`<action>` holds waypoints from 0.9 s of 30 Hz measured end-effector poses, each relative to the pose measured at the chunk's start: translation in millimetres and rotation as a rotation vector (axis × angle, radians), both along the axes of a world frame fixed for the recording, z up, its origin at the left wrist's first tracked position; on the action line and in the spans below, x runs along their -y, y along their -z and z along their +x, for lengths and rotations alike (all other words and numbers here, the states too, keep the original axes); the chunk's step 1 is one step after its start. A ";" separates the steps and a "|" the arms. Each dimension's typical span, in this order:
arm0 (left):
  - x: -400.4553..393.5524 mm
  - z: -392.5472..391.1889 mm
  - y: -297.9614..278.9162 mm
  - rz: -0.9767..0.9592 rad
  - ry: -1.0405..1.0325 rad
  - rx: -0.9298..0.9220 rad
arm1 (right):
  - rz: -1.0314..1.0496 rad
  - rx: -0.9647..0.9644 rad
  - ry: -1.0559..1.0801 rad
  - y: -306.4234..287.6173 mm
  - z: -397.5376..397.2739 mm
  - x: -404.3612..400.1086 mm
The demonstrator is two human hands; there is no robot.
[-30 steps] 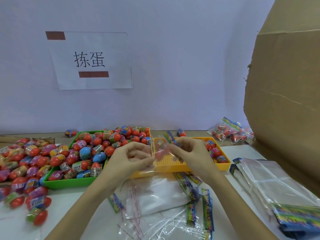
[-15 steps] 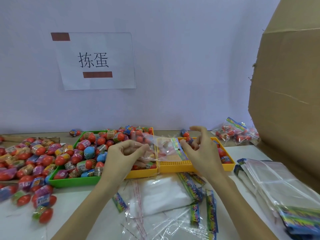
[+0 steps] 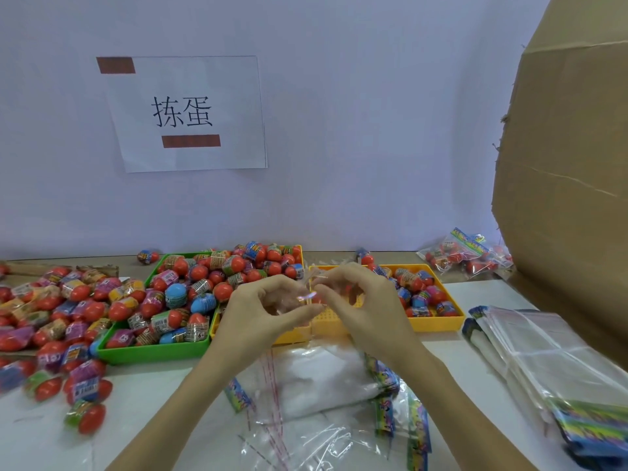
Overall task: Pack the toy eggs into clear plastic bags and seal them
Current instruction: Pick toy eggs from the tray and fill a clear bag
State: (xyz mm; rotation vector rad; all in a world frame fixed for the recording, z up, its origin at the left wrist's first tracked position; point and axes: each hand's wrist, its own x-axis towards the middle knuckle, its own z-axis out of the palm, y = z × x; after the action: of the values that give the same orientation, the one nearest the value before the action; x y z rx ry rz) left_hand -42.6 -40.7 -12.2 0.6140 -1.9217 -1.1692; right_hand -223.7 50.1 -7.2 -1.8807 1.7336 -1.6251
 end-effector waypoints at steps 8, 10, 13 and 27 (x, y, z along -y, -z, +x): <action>-6.0 -7.3 3.1 0.337 0.271 0.056 | -0.057 0.512 0.057 -0.6 -2.7 1.7; -12.2 -12.6 7.7 0.335 0.282 0.039 | -0.056 0.477 0.072 1.3 -0.4 1.6; -13.3 -14.9 7.3 0.348 0.176 -0.049 | -0.037 0.268 0.123 4.0 2.2 2.6; -4.2 -6.5 8.9 -0.009 -0.043 0.054 | -0.163 -0.377 0.276 3.5 1.9 1.3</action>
State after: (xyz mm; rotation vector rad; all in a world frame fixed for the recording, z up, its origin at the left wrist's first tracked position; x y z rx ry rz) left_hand -49.2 -36.5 -21.2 0.6851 -1.9481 -1.1275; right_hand -221.8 48.7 -10.6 -2.2261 2.1502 -1.6241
